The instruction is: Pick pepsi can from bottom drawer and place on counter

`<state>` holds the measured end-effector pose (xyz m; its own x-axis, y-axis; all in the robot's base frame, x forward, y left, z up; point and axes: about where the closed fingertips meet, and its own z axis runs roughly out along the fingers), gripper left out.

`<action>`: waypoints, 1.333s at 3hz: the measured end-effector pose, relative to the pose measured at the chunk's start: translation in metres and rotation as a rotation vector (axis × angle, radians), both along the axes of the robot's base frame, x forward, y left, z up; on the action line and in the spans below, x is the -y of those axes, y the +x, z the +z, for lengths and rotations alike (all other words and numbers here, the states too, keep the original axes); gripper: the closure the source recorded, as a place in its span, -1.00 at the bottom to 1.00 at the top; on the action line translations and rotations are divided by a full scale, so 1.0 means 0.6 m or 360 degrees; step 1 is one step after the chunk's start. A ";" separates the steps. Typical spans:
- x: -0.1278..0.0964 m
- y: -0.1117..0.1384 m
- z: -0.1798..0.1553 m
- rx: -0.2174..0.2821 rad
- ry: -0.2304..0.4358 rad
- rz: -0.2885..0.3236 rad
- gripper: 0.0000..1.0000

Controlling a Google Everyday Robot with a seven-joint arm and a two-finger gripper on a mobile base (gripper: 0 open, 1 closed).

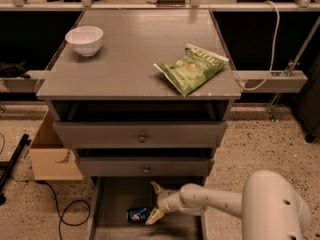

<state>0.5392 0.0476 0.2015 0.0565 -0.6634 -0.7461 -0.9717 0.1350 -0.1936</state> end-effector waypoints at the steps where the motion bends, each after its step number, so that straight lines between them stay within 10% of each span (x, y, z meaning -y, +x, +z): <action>1: -0.002 -0.008 0.007 -0.0005 0.0034 -0.0004 -1.00; 4: -0.038 -0.013 0.008 0.0036 0.0027 0.0004 -1.00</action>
Offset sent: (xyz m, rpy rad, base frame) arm -0.0077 0.0155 0.0305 0.0433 -0.0533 -0.0260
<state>0.5314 0.0703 0.2063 0.0753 -0.6503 -0.7559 -0.9674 0.1360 -0.2135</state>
